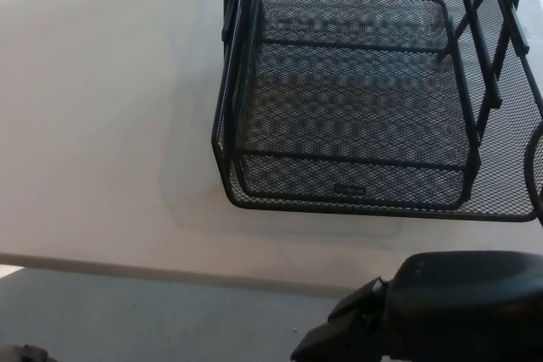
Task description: A balck drawer is kept on the middle of the table and the robot uses its right hand to push it back away from the robot
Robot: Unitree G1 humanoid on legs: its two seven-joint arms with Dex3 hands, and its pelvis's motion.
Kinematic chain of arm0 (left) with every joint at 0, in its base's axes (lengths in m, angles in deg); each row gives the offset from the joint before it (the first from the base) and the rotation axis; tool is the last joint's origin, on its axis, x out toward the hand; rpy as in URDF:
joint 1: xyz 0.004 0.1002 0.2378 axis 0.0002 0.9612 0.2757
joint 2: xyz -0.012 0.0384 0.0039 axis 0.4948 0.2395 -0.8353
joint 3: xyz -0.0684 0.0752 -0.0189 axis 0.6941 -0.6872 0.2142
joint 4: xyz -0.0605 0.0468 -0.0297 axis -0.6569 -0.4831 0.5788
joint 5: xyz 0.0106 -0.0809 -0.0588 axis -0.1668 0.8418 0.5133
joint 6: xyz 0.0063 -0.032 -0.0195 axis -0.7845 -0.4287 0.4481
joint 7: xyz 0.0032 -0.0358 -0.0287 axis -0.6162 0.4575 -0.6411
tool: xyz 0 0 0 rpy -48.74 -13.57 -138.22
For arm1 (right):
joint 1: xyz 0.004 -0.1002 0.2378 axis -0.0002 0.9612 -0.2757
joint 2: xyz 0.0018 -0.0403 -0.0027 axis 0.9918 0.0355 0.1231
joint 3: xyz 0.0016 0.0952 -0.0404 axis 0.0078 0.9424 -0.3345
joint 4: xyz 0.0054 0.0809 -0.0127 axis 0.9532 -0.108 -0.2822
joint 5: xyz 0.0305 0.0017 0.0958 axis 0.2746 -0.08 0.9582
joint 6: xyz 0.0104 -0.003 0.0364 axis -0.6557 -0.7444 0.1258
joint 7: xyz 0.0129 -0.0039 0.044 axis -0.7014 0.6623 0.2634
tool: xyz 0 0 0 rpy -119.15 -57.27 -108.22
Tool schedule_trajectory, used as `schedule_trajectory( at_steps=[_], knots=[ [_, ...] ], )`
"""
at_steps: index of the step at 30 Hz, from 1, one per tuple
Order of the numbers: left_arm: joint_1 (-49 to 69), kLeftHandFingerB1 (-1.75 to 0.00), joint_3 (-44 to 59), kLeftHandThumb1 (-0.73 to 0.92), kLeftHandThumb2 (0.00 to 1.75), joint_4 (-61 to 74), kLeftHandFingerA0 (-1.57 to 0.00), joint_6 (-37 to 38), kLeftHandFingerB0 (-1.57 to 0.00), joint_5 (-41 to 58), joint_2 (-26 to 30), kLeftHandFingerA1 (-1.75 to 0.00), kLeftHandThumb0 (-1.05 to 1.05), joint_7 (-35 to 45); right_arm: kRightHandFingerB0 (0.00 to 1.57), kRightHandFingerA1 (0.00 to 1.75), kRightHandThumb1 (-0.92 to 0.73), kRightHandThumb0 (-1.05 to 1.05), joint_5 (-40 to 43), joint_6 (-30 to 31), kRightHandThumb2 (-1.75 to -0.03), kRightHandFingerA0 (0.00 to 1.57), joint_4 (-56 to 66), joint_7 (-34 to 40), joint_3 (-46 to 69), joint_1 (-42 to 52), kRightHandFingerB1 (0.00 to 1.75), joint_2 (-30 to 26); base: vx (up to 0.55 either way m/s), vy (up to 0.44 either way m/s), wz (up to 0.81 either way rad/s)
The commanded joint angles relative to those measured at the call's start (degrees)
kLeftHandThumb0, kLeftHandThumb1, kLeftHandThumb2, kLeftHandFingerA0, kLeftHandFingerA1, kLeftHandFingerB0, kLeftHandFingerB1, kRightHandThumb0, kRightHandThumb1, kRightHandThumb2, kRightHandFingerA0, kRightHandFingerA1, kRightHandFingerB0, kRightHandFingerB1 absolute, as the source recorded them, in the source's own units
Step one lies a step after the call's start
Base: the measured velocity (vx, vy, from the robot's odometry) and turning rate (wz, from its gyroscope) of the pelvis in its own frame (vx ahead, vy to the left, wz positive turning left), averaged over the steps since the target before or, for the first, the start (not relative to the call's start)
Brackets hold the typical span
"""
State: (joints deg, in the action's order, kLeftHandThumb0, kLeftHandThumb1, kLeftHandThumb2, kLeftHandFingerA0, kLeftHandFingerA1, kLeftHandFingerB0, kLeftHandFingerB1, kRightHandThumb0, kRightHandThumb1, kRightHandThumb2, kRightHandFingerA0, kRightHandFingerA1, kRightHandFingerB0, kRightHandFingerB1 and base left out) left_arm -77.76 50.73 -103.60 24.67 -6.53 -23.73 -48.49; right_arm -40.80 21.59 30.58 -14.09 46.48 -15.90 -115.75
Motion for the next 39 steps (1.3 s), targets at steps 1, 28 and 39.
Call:
schedule_trajectory(
  at_steps=[1,28,39],
  knots=[
    [-0.1,-0.33,0.2,0.75,0.63,-0.4,-0.48,1.6,-0.34,-0.6,1.1,-0.38,-0.57,1.1,0.28,0.42,-0.8,-0.52,4.3,13.2,-0.63,0.39,-5.5,-5.8,-6.4,-10.8,0.33,1.1,0.0,0.0,0.0],
    [-0.3,-0.33,-0.1,0.75,0.63,-0.8,-0.5,1.3,-0.36,-1.5,0.7,-0.38,-0.55,0.1,0.27,0.38,-0.83,-0.52,-8.8,12.1,-0.64,0.37,-27.7,-8.5,-17.5,-23.2,0.31,5.2,0.0,0.0,0.0],
    [-0.4,-0.33,0.1,0.75,0.63,-1.0,-0.51,1.5,-0.36,-1.2,0.5,-0.38,-0.55,0.0,0.28,0.38,-0.82,-0.54,-10.2,9.4,-0.64,0.37,-37.0,-10.1,-12.7,-28.1,0.32,5.3,0.0,0.0,0.0]
  ],
)
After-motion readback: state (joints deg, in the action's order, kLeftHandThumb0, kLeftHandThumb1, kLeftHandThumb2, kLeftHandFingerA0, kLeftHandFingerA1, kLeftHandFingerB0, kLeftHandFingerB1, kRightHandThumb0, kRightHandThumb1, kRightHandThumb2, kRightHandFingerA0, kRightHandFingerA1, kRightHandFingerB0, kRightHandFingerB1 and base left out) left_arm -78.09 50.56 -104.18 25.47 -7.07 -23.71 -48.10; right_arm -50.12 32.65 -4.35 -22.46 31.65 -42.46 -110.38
